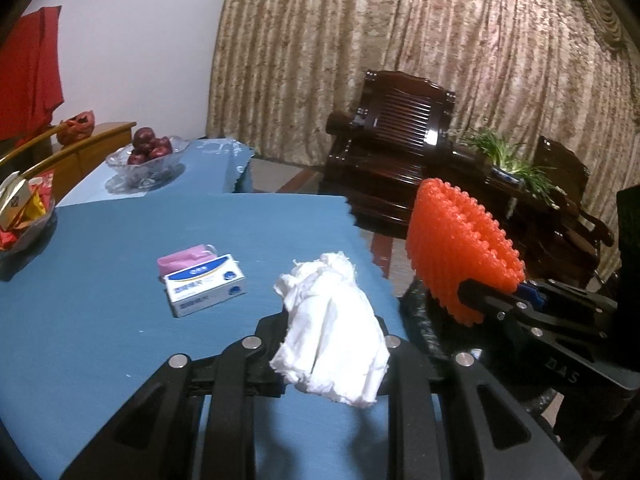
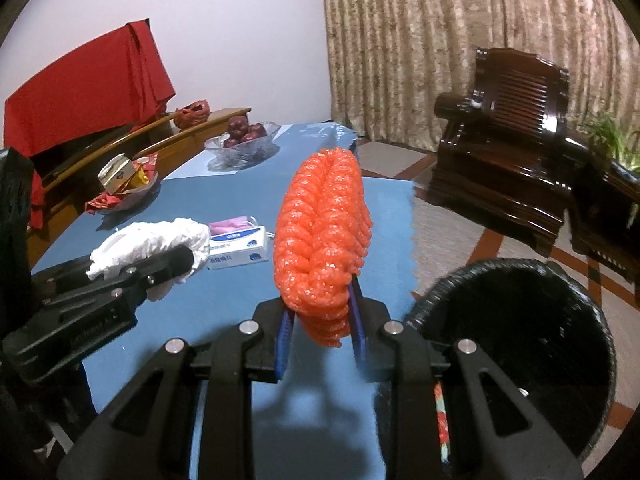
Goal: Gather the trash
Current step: 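Carry the tissue and orange sponge over the bin and open both tools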
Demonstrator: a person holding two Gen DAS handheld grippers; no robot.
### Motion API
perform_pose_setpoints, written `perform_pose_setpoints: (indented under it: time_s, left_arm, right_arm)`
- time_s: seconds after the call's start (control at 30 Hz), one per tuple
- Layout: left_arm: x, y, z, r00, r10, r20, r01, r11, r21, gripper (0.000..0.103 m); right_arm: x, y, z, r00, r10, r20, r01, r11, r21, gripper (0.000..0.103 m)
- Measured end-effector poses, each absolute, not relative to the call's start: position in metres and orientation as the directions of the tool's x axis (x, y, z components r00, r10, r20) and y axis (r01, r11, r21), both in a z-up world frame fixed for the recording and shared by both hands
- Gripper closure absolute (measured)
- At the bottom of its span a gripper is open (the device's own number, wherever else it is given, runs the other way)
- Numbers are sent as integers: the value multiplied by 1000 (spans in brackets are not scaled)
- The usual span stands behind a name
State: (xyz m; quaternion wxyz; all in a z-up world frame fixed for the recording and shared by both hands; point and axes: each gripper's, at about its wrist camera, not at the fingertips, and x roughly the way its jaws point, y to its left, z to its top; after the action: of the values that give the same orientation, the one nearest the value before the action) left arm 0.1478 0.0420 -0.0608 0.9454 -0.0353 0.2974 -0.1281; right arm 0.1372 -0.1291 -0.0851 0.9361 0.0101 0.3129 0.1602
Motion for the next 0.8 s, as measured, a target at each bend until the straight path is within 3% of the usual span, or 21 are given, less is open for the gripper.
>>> perform_pose_setpoints:
  time_s: [0.8]
  left_arm:
    - [136,-110,-67,690,-457,-561,465,874,-141,80]
  right_arm:
    - [73,-284,-106,788,56,-613,-9,997,79,79]
